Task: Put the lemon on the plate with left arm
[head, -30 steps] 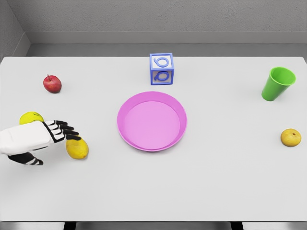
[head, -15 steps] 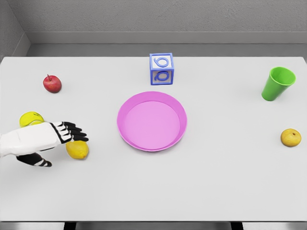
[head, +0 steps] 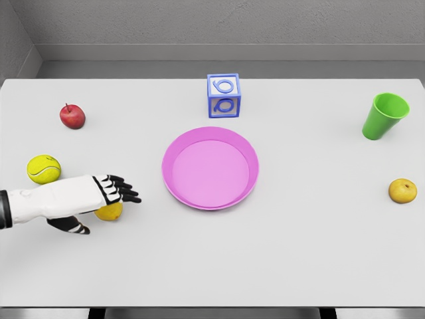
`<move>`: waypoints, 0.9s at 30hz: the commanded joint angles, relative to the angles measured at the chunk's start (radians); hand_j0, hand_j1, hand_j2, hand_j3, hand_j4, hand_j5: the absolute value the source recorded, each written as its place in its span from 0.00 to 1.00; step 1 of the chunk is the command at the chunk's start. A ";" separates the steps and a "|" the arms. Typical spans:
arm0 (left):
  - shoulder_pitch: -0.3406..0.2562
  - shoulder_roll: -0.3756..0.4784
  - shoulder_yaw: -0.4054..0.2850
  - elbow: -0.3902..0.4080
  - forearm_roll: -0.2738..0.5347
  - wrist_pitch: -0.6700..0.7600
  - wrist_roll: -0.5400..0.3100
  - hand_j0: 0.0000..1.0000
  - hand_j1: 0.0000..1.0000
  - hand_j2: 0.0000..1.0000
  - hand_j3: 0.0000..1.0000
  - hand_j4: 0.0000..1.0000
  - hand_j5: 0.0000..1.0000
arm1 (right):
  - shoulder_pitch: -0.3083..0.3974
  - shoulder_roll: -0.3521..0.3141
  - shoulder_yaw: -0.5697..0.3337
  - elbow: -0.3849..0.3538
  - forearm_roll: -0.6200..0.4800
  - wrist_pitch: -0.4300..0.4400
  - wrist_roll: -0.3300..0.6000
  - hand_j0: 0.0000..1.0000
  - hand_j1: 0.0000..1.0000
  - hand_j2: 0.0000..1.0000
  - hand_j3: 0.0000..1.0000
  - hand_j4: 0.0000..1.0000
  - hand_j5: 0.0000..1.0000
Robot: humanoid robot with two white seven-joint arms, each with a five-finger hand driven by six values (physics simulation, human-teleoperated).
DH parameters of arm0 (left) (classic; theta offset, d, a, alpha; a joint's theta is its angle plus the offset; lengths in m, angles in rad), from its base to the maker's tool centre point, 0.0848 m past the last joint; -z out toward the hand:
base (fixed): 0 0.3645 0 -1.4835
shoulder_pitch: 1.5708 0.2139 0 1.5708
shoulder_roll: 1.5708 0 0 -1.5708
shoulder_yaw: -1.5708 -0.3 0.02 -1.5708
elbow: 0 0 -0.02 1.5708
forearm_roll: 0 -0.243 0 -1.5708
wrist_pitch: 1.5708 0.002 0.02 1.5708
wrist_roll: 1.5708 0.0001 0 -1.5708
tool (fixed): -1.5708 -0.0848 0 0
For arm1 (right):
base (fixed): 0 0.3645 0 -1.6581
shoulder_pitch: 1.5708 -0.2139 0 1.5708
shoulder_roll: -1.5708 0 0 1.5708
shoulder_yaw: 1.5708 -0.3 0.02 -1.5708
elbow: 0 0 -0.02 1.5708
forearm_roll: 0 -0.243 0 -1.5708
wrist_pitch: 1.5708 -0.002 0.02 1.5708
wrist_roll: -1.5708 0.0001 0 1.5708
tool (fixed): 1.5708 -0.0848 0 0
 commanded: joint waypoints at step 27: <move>-0.081 -0.073 -0.050 0.100 -0.085 0.002 -0.015 0.85 0.85 0.85 0.85 0.85 0.85 | 0.000 0.000 0.000 0.000 0.000 0.000 0.000 1.00 1.00 1.00 1.00 1.00 1.00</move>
